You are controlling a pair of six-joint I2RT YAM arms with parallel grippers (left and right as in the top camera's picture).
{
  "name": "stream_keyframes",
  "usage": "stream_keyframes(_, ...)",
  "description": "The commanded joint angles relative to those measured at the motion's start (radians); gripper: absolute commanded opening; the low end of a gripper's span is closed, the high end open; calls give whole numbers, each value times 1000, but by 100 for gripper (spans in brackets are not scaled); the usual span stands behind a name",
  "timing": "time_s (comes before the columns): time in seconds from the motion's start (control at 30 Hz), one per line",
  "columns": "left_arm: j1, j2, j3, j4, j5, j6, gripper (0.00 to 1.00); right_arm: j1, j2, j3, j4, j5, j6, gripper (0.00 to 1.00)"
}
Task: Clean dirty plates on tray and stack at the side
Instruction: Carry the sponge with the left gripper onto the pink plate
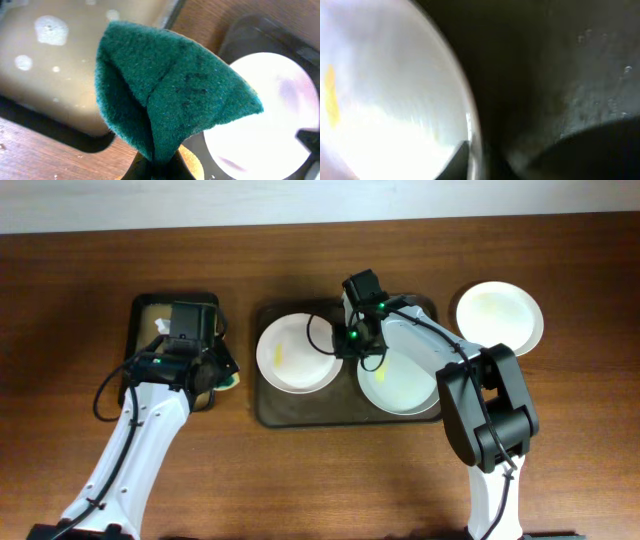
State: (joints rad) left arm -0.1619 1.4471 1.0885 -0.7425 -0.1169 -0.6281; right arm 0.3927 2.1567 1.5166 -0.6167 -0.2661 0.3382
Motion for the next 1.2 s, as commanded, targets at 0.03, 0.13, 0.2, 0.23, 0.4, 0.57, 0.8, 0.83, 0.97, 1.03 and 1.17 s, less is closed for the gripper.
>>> stream_keyframes(0.03,-34,-2,12,27,9,16,0,5,-18,5,27,32,0,32)
stream_keyframes(0.13,-64,13,12,98,63,16,0,13,-12,5,69,35,-1,28)
stream_keyframes(0.2,-93,44,12,162,77,16,0,26,-3,4,79,34,-11,15)
stream_keyframes(0.23,-105,61,12,191,77,16,0,34,6,-1,87,35,-24,13)
stream_keyframes(0.4,-165,204,12,359,119,47,0,52,47,-6,84,34,-27,4)
stream_keyframes(0.57,-186,304,12,452,200,100,0,52,48,-6,21,35,-98,4)
stream_keyframes(0.8,-187,356,12,462,201,100,0,52,14,60,-93,98,-179,8)
stream_keyframes(0.83,-188,357,12,462,203,100,0,52,14,68,-115,98,-197,8)
stream_keyframes(0.97,-200,389,12,463,246,99,0,51,14,69,-140,98,-211,5)
stream_keyframes(1.03,-209,416,12,468,252,99,0,51,14,70,-140,97,-211,5)
stream_keyframes(1.17,-218,469,12,473,263,96,0,50,14,70,-145,98,-211,5)
